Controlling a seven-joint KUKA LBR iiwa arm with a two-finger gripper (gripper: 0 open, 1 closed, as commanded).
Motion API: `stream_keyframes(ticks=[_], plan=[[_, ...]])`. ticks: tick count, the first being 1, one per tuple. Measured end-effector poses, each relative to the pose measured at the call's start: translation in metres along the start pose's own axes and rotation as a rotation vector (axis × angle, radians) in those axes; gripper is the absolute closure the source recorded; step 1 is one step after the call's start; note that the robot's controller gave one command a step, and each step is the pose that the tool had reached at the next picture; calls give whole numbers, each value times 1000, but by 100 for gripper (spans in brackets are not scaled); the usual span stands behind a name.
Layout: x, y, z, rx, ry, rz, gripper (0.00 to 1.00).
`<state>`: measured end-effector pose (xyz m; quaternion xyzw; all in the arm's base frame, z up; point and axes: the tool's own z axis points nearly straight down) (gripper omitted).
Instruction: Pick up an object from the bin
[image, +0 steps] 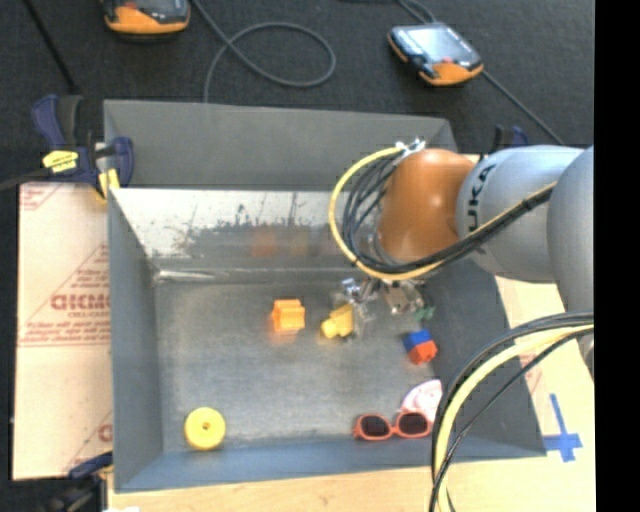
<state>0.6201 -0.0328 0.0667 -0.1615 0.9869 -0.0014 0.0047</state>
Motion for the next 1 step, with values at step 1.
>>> stream_keyframes(ticks=[1], plan=[[1,1,-1,-1,1,-16,100]])
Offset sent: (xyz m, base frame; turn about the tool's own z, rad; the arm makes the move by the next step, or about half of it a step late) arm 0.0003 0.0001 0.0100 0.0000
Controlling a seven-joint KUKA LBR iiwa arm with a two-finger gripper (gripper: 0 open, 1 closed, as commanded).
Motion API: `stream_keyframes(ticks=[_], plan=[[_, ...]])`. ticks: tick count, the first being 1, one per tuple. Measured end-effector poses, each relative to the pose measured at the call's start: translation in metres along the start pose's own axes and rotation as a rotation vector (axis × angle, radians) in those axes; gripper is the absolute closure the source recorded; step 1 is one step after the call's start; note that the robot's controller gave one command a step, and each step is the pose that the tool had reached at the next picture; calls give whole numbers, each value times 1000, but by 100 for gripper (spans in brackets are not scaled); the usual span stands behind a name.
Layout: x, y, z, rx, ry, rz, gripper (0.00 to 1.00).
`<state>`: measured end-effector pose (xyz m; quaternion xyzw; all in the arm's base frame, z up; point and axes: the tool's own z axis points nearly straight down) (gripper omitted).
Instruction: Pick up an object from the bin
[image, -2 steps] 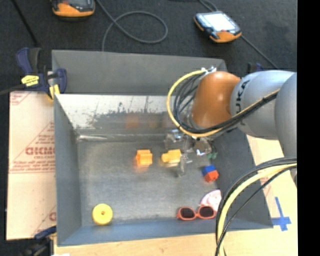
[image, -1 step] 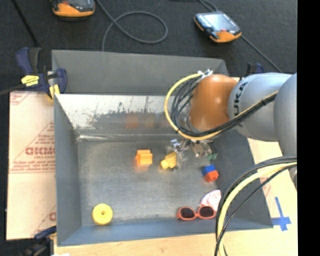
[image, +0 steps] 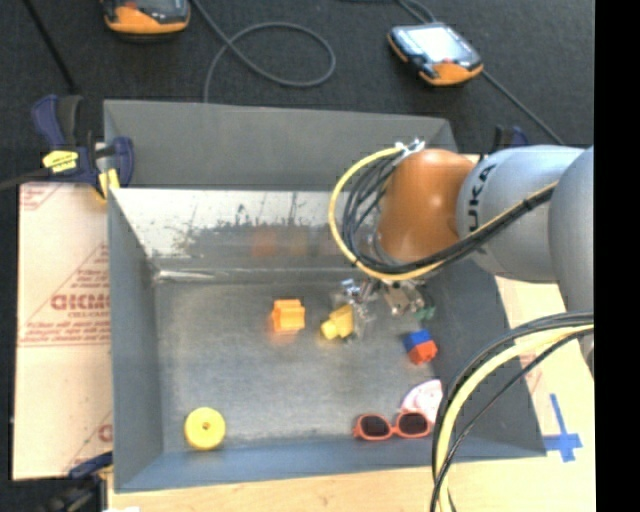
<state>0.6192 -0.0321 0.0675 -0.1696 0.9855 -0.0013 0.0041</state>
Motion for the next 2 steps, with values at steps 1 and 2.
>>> stream_keyframes(ticks=[1,2], plan=[[0,0,-2,-1,2,-10,100],[0,0,-5,-2,3,-1,100]])
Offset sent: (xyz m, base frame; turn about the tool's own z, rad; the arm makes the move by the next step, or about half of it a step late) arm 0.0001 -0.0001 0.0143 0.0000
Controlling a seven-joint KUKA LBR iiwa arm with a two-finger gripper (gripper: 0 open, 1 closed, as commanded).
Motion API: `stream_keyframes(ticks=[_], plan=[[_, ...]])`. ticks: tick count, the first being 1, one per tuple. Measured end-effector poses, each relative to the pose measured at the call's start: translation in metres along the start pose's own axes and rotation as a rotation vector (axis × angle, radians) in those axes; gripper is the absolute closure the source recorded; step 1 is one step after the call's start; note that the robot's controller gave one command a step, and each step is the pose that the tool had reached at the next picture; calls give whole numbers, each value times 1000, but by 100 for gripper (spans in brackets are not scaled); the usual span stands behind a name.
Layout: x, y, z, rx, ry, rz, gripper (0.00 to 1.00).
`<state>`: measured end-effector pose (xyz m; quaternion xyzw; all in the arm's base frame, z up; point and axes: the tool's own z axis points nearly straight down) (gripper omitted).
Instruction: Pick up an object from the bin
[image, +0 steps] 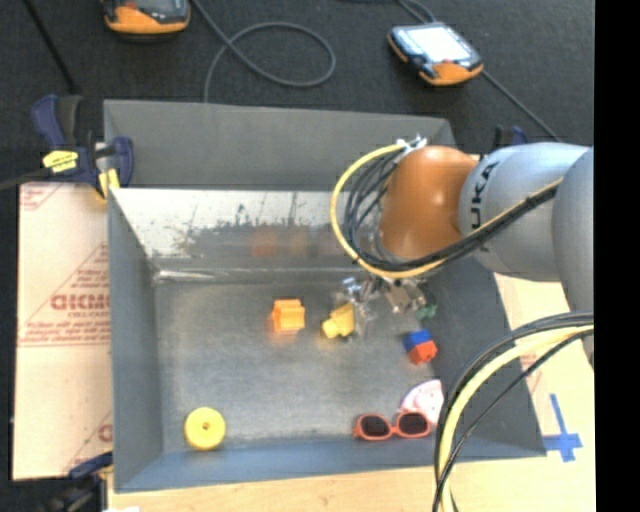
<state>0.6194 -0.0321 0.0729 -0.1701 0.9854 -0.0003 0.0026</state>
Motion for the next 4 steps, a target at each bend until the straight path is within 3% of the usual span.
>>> stream_keyframes(ticks=[4], plan=[[1,0,-33,-2,8,0,100]])
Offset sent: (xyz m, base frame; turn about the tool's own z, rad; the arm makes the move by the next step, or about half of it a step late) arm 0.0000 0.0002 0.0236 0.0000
